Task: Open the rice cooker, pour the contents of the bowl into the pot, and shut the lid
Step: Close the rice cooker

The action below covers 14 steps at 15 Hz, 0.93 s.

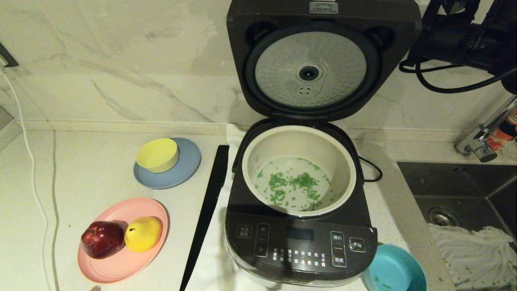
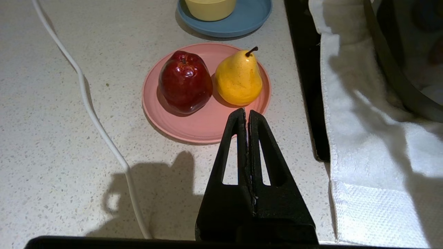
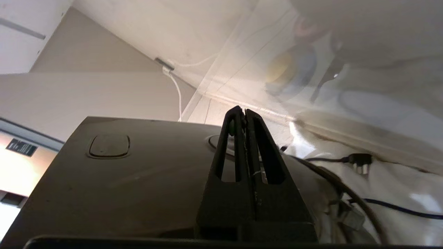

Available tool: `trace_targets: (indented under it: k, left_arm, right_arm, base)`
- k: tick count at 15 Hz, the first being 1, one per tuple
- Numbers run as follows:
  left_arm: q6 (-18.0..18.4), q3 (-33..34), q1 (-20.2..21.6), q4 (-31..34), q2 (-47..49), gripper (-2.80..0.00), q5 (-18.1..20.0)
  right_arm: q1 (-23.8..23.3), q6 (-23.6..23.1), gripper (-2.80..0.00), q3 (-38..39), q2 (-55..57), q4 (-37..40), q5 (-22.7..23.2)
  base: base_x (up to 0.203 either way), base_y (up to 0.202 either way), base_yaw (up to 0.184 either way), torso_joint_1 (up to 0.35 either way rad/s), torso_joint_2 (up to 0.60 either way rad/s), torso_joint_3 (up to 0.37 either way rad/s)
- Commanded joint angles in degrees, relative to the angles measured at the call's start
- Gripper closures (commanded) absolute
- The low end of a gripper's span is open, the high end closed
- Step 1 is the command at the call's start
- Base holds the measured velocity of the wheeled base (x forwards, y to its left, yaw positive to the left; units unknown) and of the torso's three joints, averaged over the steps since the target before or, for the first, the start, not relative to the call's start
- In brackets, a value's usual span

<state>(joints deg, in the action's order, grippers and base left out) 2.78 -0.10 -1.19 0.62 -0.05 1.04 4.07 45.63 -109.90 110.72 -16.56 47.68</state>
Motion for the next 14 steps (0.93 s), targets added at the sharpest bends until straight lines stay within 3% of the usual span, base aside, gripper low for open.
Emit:
trace_targets:
  k: [1,5,14]
  left_arm:
    - [0.03,0.01,0.03,-0.01,-0.04,0.0,0.02]
    - [0.03,0.01,0.0,-0.01,-0.04,0.0,0.02]
    - [0.03,0.01,0.03,-0.01,-0.04,0.0,0.02]
  right_arm:
    - [0.94,0.25,0.0,0.69,-1.57,0.46,0.54]
    - [2.56,0.25,0.0,4.03,-5.46,3.15,1.18]
    - [5.43,-0.17,0.0,28.82,-20.34,2.77,3.46]
  base:
    - [0.0,0.0,0.0,0.0,0.0,0.0]
    - [0.0,0.0,0.0,0.0,0.0,0.0]
    - [0.0,0.0,0.0,0.0,0.0,0.0]
